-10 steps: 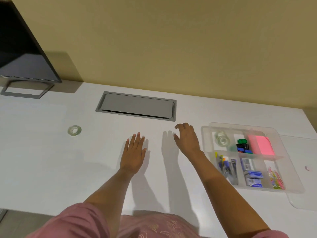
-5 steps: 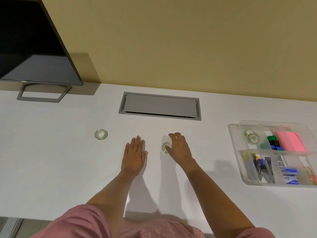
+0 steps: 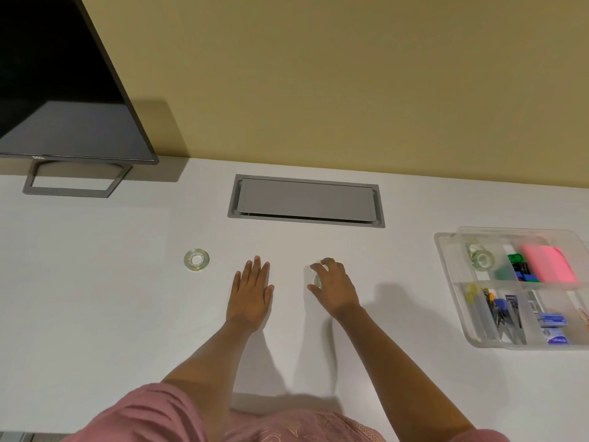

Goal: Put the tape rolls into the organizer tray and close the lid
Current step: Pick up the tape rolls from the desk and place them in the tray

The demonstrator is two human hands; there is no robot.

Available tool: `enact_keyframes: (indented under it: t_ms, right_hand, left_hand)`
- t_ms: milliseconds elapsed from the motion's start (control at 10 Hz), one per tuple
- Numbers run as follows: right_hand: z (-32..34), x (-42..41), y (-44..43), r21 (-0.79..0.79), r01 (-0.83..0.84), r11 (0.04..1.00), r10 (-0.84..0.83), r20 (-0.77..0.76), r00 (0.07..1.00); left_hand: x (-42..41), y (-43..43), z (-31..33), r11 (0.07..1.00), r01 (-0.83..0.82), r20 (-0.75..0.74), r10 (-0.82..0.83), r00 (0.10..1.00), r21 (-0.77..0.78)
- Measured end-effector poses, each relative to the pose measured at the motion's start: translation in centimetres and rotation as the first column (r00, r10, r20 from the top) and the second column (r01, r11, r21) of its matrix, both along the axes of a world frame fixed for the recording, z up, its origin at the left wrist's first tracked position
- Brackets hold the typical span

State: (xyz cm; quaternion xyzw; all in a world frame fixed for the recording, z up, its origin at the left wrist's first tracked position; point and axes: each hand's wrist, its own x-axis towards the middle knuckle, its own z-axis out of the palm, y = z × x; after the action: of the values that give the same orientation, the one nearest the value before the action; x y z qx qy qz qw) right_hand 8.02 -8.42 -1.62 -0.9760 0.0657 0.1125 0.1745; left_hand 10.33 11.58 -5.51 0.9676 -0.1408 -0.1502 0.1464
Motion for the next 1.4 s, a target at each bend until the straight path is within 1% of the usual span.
enact_keyframes:
  t_ms: [100,200,300,400,500,600,700,800,900,1000,1100,1200,1300,1400]
  right_hand:
    - [-0.1,-0.1,0.0,0.001,-0.003,1.0,0.003,0.016,1.0]
    - [-0.1,0.0,-0.2,0.087,0.062,0.994,-0.065,0.035,0.997]
    - [0.4,0.2,-0.7,0.25,0.226,0.942,-0.246,0.052,0.968]
    - [2.1,0.8,-2.3,0.513,0.441,0.736,-0.498,-0.029,0.867]
    - [3.3,1.2,-3.9,0.649,0.532,0.544,-0.604,-0.138,0.785]
    - [5.4,1.6,-7.0,0.76,0.59,0.272,-0.658,-0.301,0.69]
    - [6.6,1.3,-9.4,0.795,0.566,0.218,-0.657,-0.308,0.687]
    - [8.0,0.1,-13.7,0.786,0.521,0.333,-0.677,-0.186,0.713]
    - [8.7,-0.7,-16.9,0.775,0.515,0.367,-0.687,-0.148,0.712]
    - [9.3,-2.0,-22.1,0.722,0.508,0.47,-0.68,-0.071,0.73]
    - [9.6,-2.9,-25.4,0.596,0.526,0.607,-0.672,0.033,0.74]
    - [9.1,-4.3,-30.0,0.356,0.542,0.761,-0.617,0.142,0.774]
    - [8.4,-5.4,-32.1,0.218,0.52,0.826,-0.554,0.142,0.82]
    - [7.0,-6.4,-34.0,0.11,0.409,0.906,-0.421,0.136,0.897]
  left_hand:
    - [0.0,0.0,0.0,1.0,0.0,0.0,0.0,1.0,0.005]
    - [0.0,-0.1,0.1,1.0,-0.002,-0.006,0.002,1.0,0.017]
    - [-0.1,-0.3,0.4,1.0,-0.006,-0.022,0.006,1.0,0.013]
    - [-0.3,-0.8,0.8,1.0,-0.014,-0.046,0.014,0.999,0.018]
    - [-0.8,-1.5,1.1,0.999,-0.018,-0.054,0.019,0.998,0.031]
    - [-1.6,-3.4,1.6,0.999,-0.016,-0.067,0.02,0.998,0.049]
    - [-2.2,-4.9,1.9,0.998,-0.018,-0.076,0.022,0.997,0.052]
    - [-3.5,-8.1,2.2,0.998,-0.001,-0.083,0.007,0.997,0.066]
    - [-4.4,-10.5,2.3,0.998,0.004,-0.081,0.001,0.997,0.067]
    - [-5.5,-14.4,2.4,0.998,0.024,-0.078,-0.019,0.997,0.061]
    - [-6.1,-17.0,2.5,0.997,0.034,-0.076,-0.029,0.997,0.062]
    - [-6.8,-20.5,2.5,0.998,0.035,-0.07,-0.032,0.997,0.054]
    - [-7.3,-22.6,2.5,0.998,0.035,-0.057,-0.032,0.998,0.054]
    - [-7.7,-25.0,2.3,0.997,0.011,-0.051,-0.008,0.999,0.073]
